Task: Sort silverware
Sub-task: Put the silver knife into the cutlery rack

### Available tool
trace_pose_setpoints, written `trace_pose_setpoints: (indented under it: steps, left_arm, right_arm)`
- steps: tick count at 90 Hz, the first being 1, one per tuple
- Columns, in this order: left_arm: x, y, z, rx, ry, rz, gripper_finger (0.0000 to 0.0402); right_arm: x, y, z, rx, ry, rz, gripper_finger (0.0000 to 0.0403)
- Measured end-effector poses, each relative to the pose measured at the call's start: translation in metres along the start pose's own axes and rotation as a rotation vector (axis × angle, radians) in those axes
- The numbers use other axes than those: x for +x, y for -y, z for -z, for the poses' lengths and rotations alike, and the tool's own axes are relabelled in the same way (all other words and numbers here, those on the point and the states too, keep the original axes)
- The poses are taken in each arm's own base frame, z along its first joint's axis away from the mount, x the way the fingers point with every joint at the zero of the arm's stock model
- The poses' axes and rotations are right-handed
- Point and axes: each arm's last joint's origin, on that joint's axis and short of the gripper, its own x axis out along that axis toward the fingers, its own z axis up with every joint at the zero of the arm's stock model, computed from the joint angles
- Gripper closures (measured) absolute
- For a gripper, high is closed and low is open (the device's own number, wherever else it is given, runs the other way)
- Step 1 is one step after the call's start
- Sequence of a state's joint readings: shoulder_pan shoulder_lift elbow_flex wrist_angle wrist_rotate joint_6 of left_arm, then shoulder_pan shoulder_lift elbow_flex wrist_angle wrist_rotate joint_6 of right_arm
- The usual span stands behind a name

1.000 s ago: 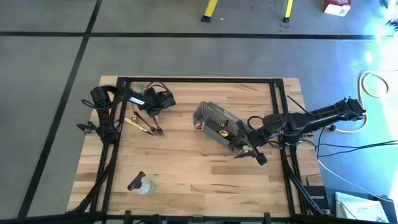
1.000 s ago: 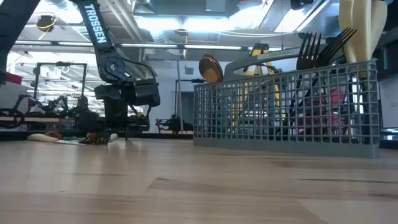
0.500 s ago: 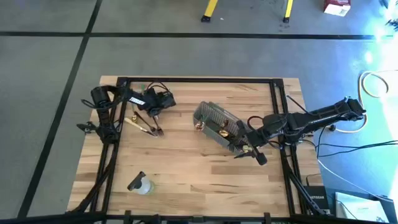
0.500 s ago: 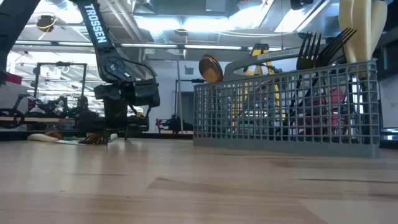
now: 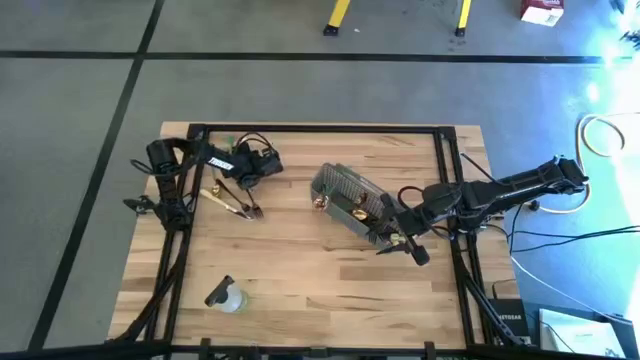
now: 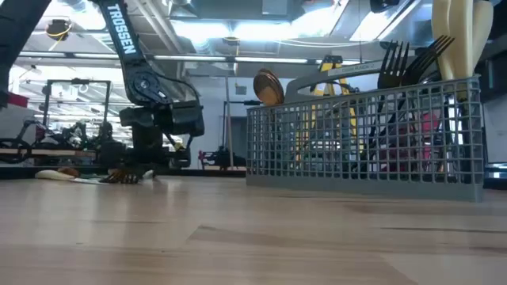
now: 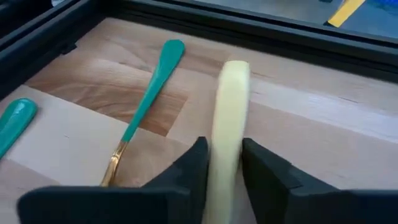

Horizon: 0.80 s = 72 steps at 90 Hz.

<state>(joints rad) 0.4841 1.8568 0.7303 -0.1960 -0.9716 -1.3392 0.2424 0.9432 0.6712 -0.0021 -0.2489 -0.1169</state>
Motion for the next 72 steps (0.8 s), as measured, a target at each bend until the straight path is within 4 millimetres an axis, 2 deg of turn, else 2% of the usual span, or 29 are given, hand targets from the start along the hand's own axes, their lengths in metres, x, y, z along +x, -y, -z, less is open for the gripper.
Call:
trace_pose_setpoints:
  steps: [14, 45, 61, 72]
  left_arm:
    - [-0.004, 0.001, 0.003, 0.009, 0.006, 0.014, 0.0347]
    - [-0.015, 0.003, 0.010, 0.039, 0.007, 0.053, 0.0348]
    - [-0.028, 0.005, 0.012, 0.046, -0.008, 0.106, 0.0348]
    - [-0.041, 0.007, 0.006, 0.035, 0.007, 0.149, 0.0348]
  right_arm:
    - [0.000, 0.000, 0.000, 0.000, 0.000, 0.001, 0.0173]
    - [-0.007, 0.000, -0.005, -0.002, 0.036, 0.033, 0.0173]
    - [-0.013, -0.001, -0.010, -0.013, 0.083, 0.040, 0.0173]
    - [-0.019, 0.000, -0.017, -0.023, 0.135, 0.105, 0.0173]
